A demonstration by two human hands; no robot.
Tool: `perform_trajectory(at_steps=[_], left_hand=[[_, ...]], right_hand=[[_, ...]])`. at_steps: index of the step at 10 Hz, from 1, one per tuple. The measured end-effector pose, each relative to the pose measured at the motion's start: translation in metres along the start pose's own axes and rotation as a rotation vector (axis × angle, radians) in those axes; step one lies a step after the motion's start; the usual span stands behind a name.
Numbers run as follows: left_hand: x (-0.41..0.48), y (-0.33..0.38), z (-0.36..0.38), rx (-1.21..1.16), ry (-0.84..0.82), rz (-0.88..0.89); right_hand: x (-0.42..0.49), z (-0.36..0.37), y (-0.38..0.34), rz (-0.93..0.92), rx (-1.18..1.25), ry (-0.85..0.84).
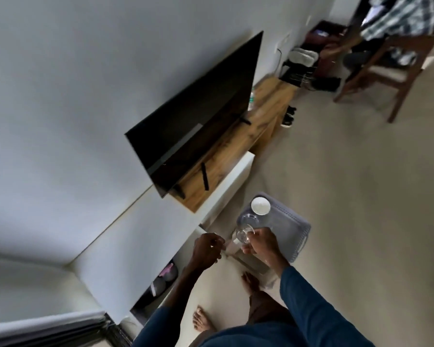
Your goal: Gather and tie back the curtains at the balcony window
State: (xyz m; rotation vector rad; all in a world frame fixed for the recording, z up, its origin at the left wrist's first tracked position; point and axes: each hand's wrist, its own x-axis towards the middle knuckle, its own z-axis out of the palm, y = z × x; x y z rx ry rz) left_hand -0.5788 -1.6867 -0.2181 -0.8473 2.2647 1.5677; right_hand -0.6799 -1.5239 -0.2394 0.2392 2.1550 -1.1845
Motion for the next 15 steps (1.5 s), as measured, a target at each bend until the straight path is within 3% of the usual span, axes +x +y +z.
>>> perform_trajectory(at_steps=[2,4,5,7,12,14,15], left_hand=[[0.069,0.026,0.054,0.109,-0.091,-0.081],[0.155,-0.005,0.122,0.148,-0.082,-0.335],[0.190,-0.034,0.160,0.224,-0.089,-0.397],[0.212,-0.001,0.192,0.391,-0.083,-0.461],[0.271,-0.053,0.231,0.463,-0.145,-0.342],[0.263,-0.045,0.228,0.414,-0.147,-0.365],[0.258,-0.039,0.219,0.413,-0.128,-0.376]], right_hand=[[0.057,-0.066,0.011,0.042,-0.007,0.084],[0.147,-0.103,0.047,0.101,-0.177,0.142],[0.196,-0.105,0.079,0.192,-0.198,0.154],[0.260,-0.087,0.137,0.325,-0.153,0.125],[0.369,-0.012,0.253,0.352,-0.228,0.094],[0.360,-0.017,0.237,0.348,-0.188,0.041],[0.345,-0.025,0.216,0.344,-0.253,0.102]])
